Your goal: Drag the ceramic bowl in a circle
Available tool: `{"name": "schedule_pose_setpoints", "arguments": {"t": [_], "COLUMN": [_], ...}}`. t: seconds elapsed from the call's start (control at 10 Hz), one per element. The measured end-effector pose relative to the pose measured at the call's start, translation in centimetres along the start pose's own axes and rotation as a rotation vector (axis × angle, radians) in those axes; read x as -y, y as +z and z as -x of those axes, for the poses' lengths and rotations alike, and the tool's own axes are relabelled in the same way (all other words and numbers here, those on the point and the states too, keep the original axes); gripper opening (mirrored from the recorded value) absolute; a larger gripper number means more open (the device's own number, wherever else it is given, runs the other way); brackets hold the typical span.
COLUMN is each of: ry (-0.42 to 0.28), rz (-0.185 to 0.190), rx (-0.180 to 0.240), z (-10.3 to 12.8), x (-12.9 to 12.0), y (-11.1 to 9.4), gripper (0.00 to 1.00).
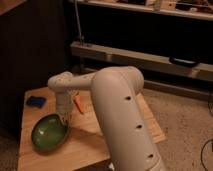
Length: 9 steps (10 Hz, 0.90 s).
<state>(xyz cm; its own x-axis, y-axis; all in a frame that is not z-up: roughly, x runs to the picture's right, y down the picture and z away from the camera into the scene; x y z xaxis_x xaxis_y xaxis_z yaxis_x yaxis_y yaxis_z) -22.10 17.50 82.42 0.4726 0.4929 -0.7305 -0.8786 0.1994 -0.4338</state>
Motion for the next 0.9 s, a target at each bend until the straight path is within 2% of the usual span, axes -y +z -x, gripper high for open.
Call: {"name": "schedule_pose_setpoints", "arguments": {"t": [0.2, 0.3, 0.5, 0.7, 0.9], "ry": [0.051, 0.075, 0.125, 0.151, 0.128], "rz": [-0.014, -0.024, -0.042, -0.066, -0.082], "rx": [0.003, 0.002, -0.001, -0.013, -0.033], "z": [0.3, -0.2, -2.3, -4.5, -6.3], "x": [1.7, 3.0, 6.1, 8.2, 7.7], "y": [-0.2, -0.4, -1.0, -1.9, -2.0], "gripper": [0.00, 0.00, 0.00, 0.00, 0.00]}}
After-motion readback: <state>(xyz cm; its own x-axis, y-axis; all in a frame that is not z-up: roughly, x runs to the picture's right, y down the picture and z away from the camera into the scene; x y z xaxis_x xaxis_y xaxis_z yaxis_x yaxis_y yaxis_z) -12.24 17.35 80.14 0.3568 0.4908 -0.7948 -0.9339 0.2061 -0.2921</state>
